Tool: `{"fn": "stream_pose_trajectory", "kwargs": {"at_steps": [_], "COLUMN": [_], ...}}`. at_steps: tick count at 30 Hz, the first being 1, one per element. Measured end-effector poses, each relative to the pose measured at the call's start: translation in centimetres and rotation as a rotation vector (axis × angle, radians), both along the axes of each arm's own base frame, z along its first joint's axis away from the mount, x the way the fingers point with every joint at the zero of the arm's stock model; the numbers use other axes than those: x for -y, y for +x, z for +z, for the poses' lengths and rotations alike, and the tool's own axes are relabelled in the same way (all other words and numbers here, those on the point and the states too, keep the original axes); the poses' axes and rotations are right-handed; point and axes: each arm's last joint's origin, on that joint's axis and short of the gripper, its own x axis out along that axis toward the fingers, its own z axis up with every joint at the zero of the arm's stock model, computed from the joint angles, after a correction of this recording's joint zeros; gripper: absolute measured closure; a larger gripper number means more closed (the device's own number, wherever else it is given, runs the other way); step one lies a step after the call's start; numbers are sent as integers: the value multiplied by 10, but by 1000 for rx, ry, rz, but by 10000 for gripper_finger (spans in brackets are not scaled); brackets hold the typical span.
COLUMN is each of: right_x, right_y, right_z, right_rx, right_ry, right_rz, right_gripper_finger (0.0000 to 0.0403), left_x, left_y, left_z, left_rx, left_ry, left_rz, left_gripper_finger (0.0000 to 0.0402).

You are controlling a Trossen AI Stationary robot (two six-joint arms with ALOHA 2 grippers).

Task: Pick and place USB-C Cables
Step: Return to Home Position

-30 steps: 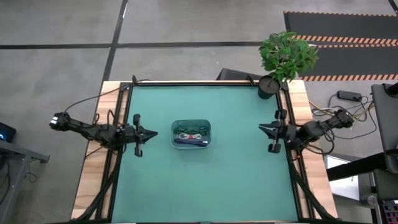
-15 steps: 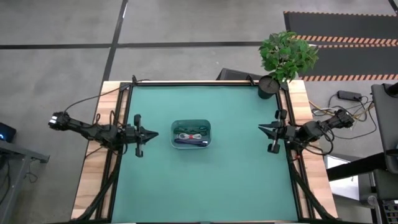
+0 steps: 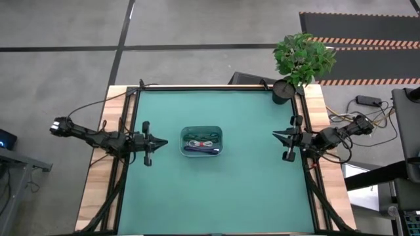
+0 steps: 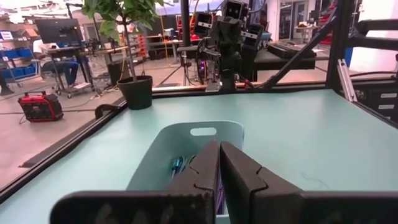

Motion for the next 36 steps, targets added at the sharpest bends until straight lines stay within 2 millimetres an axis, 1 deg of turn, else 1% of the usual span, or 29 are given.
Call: {"fn": "stream_pose_trajectory", "kwargs": {"at_steps": [36], "right_x": [0], "right_y": [0], "right_z": [0], "right_rx": [0], "right_ry": [0], "right_rz": [1], "right_gripper_finger": [376], "left_x": [1], "left_y": [4], "left_z": [-7], "left_rx": [-75], "left_ry": [23], "left_rz": [0], "left_gripper_finger": [401]}}
